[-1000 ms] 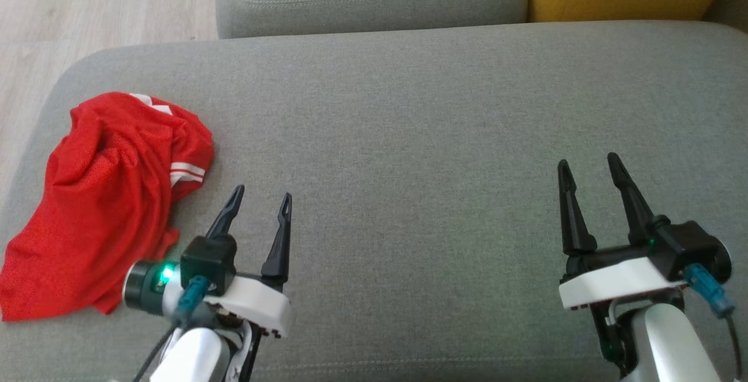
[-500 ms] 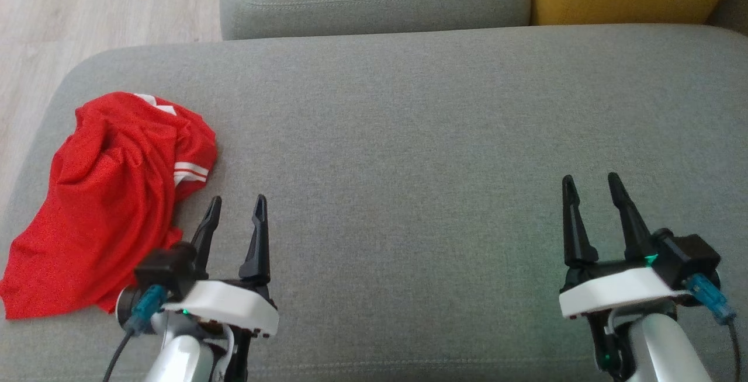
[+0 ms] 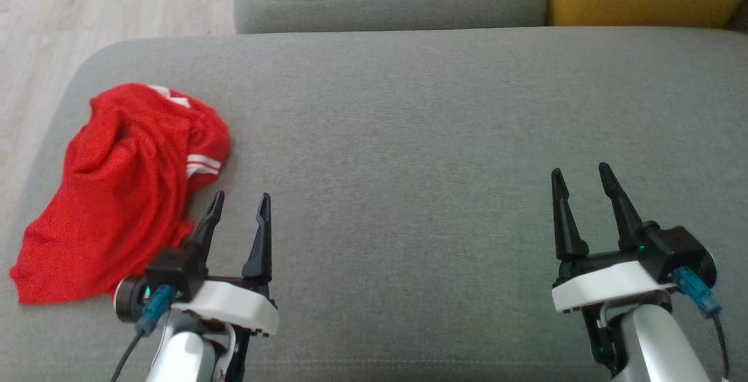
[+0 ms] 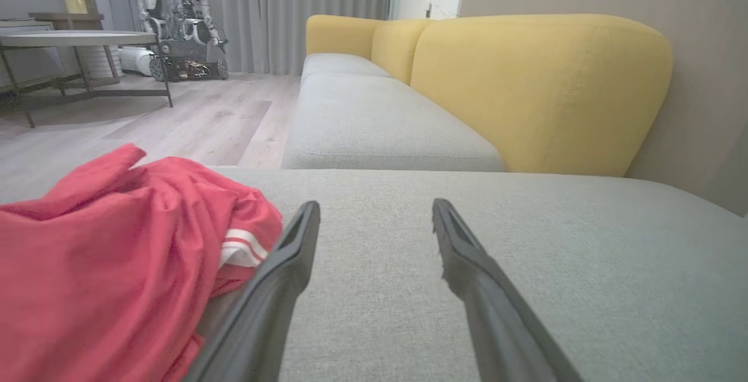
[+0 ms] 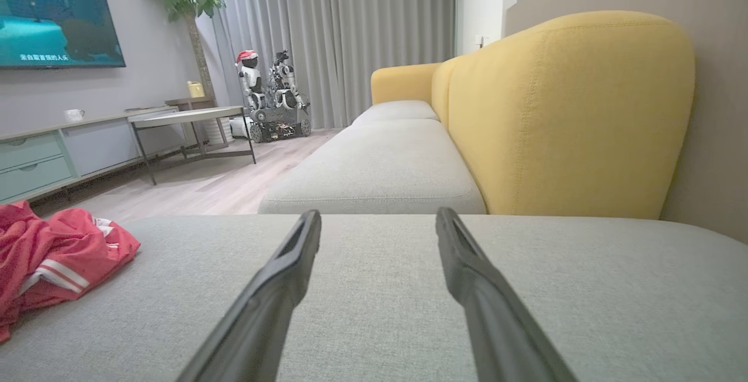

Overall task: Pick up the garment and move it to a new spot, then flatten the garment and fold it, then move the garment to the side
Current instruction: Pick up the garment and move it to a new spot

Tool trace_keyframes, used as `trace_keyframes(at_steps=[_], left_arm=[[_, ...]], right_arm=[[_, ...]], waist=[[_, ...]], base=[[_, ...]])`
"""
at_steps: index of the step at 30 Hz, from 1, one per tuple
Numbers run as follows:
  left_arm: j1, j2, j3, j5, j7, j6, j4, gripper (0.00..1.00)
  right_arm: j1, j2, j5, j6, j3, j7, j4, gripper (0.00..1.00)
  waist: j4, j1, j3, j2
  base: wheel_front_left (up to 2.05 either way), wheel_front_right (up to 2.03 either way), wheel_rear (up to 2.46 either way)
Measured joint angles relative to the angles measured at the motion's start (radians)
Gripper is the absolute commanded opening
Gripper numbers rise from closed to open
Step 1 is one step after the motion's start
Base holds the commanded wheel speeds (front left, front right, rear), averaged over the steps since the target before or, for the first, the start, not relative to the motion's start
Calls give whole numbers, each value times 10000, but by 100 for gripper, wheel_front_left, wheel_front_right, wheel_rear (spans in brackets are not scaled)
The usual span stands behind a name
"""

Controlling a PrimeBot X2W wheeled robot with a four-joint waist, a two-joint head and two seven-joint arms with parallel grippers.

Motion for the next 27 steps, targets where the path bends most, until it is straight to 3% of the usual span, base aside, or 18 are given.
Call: trace_keyframes(at_steps=[5,18,27], left_arm=[[-26,-36,159,6,0,-79,12,100],[33,-81,1066,90,0,-259,-42,100],[286,-81,1108,-63,0,-249,-192,100]], right_arm=[[0,-6,2,0,209,-2,-2,100],[-8,-13,10,0,884,-13,111,100],[-5,-13,17,0,1018,-13,125,100]], waist=[[507,0,38,0],[2823,0,18,0],[4072,0,-87,0]], base=[[0,0,0],[0,0,0],[0,0,0]])
